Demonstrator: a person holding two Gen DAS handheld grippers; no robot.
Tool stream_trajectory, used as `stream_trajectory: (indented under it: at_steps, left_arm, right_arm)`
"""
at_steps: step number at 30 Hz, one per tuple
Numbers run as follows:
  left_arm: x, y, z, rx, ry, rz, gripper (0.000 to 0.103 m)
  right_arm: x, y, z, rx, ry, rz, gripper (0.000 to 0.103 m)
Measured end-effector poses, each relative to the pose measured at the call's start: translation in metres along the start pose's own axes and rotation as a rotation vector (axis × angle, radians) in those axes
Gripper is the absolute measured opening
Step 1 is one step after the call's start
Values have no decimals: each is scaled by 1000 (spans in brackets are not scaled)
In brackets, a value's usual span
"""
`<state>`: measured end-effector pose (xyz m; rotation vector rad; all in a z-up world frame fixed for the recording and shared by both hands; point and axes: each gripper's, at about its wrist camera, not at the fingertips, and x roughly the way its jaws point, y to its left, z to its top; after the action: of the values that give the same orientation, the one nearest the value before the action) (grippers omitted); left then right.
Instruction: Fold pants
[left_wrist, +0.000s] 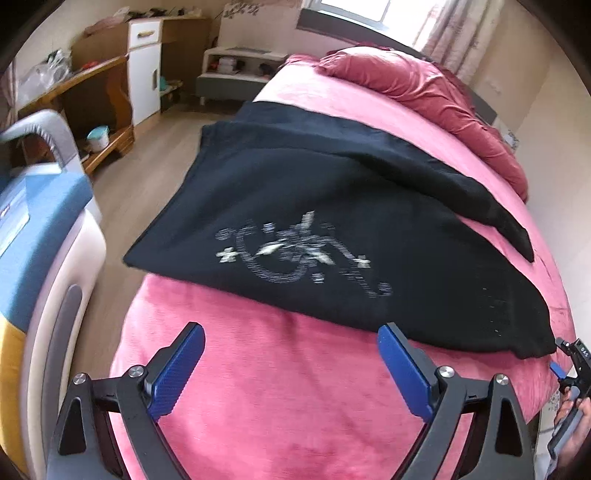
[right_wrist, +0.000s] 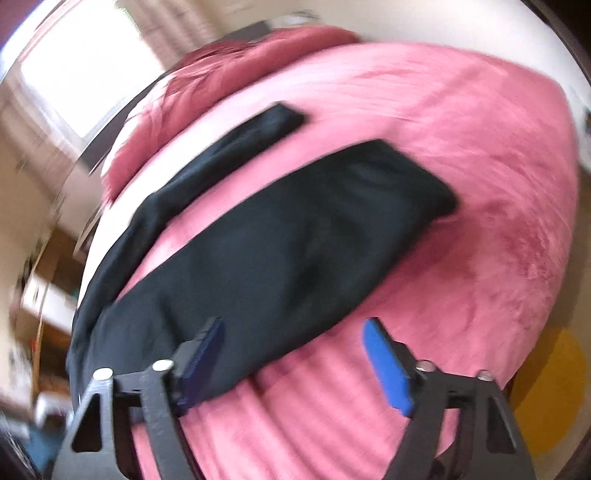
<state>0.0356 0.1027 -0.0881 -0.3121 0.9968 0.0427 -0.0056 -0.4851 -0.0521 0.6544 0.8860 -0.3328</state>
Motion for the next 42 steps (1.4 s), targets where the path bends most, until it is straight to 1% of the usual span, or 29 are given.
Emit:
stream_trajectory:
  at_steps: [2,4,5,7,8,9,10,12,16,19,21,22,23,24,25,26,27,28,30,33,38,42]
  left_arm:
    - [4,16,2,-47,26,22,94]
    - [6,33,3,-98,38,24,78]
    - [7,40,5,-116,39,35,76]
    - [8,55,8,-162,38,49,75]
    - [8,61,9,-183,40,50,73]
    - [9,67,11,-202,40,57,67]
    - [9,73,14,-219,37,67,63]
    - [10,85,20,-256,41,53,62]
    - [28,97,31,-330,72,12,58]
    - [46,99,38,-368,96,4,56]
    - [49,99,41,-386,81,10,54]
    - [51,99,44,-397,66,18,45]
    - [52,100,47,-406,58,23,38]
    - [52,100,50,-410,51,34,30]
    - [52,100,53,-407,40,40,18]
    - [51,101,54,-402,30,44,14]
    - [51,103,56,-400,24,44,10]
    - [49,104,57,-402,18,41,7]
    - [38,104,58,-390,-12,45,7]
    - [17,95,61,-348,-58,44,6]
    - [-19,82,64,-306,-123,8,6]
    - [-39,78,59,-302,-137,-16,6]
  right_arm:
    - [15,-21,17,83,9,-15,67]
    - [25,-27,24,125,21,-39,64]
    - [30,-30,28,142,22,-44,63]
    - [39,-36,31,155,19,-48,60]
    - [43,-37,34,156,19,-52,57]
    - [48,-35,36,149,18,-61,55]
    - [51,-35,38,144,16,-63,55]
    - [59,-33,46,133,11,-62,53]
    - [70,-27,57,101,9,-78,52]
    - [76,-23,64,83,10,-92,50]
    - [81,-21,69,76,13,-102,48]
    - [81,-21,69,73,11,-107,46]
    - [82,-20,71,70,11,-110,41]
    - [83,-20,73,68,11,-113,35]
    - [84,-20,74,67,11,-115,31]
    - [84,-19,77,65,11,-115,24]
    - [83,-19,79,59,9,-113,20]
    - [82,-18,81,48,8,-114,19]
    - [77,-16,81,37,3,-115,16]
    - [64,-17,89,36,-26,-97,15]
    - [42,-14,99,5,-55,-76,15]
    - [28,-15,101,-4,-75,-82,15]
